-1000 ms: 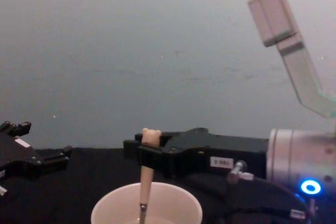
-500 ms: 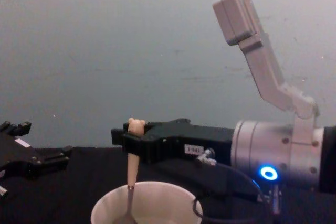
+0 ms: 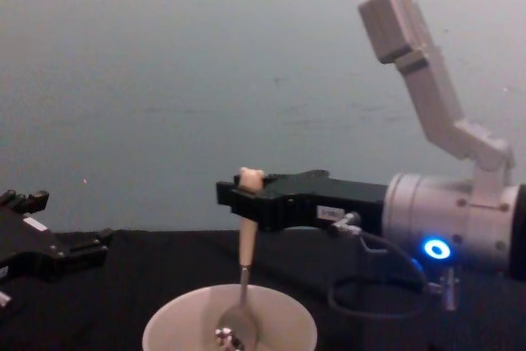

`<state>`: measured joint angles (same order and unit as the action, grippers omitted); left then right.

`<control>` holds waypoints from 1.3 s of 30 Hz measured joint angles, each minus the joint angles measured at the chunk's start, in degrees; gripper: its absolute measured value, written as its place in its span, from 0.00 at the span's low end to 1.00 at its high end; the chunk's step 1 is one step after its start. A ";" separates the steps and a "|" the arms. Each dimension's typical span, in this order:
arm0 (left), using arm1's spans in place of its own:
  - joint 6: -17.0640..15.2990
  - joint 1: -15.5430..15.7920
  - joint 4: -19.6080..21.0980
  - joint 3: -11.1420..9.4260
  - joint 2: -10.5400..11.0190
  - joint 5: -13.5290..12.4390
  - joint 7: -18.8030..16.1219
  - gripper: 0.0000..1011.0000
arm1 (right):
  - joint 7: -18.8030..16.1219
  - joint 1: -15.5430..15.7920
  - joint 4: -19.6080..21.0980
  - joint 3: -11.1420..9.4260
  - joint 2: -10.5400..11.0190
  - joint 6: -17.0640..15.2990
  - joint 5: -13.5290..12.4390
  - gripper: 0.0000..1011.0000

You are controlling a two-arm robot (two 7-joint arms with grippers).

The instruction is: Pick up the stirring spoon with one hand, stir inside the cup, then place it back in its original position.

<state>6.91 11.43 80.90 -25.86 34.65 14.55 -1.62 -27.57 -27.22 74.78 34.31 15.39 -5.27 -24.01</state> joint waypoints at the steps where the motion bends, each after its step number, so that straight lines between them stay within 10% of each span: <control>1: 0.00 0.00 0.00 0.00 0.00 0.00 0.00 0.99 | -0.08 0.13 0.19 -0.17 0.19 0.00 0.00 0.22; 23: 0.00 0.00 0.00 0.00 0.00 0.00 0.00 0.99 | -5.91 8.37 14.02 -1.82 10.74 -3.47 -4.80 0.22; 39: 0.00 0.00 0.00 0.00 0.00 0.00 0.00 0.99 | -6.07 6.96 13.44 2.92 8.52 -3.84 -4.86 0.22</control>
<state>6.91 11.43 80.90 -25.86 34.64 14.55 -1.62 -33.64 -20.26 88.22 37.24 23.90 -9.11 -28.87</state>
